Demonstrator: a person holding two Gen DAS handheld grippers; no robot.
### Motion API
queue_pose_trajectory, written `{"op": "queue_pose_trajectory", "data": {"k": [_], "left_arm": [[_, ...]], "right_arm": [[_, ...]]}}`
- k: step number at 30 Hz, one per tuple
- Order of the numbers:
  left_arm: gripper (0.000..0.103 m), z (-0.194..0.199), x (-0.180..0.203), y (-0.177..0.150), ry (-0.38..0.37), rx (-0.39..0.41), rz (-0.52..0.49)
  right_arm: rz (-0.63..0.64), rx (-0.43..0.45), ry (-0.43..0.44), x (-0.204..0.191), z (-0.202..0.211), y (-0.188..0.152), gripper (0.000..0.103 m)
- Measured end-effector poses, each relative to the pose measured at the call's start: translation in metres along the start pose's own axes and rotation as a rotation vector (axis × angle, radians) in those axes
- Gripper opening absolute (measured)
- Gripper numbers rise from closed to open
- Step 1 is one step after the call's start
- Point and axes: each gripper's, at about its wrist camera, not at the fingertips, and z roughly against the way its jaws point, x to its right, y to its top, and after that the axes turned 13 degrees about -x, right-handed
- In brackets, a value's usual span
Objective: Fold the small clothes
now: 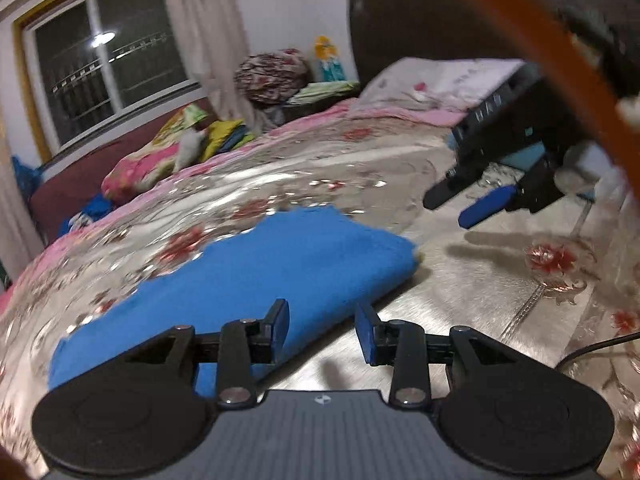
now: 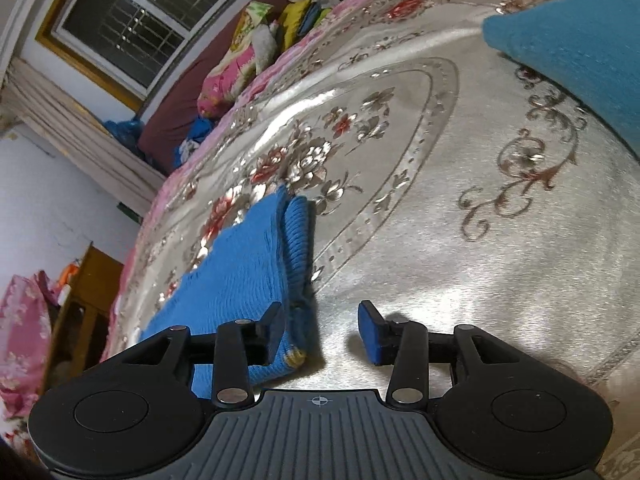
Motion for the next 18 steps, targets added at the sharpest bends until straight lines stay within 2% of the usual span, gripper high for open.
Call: {"op": "queue_pose_trajectory", "data": {"k": [8,13,18], "left_arm": [[0.042,-0.031,0.041,0.011,0.074,-0.04,-0.124],[0.042,-0.042,0.062,0.012,0.162,-0.006,-0.208],[0.042,-0.045,0.07,0.013,0.18,0.015,-0.26]], "right_arm": [[-0.046,-0.009,0.071,0.024,0.013,0.011,0.042],[-0.053,-0.025,0.112,0.029,0.008,0.016,0.042],[-0.081,-0.038,0.143,0.036,0.002,0.022,0.043]]}}
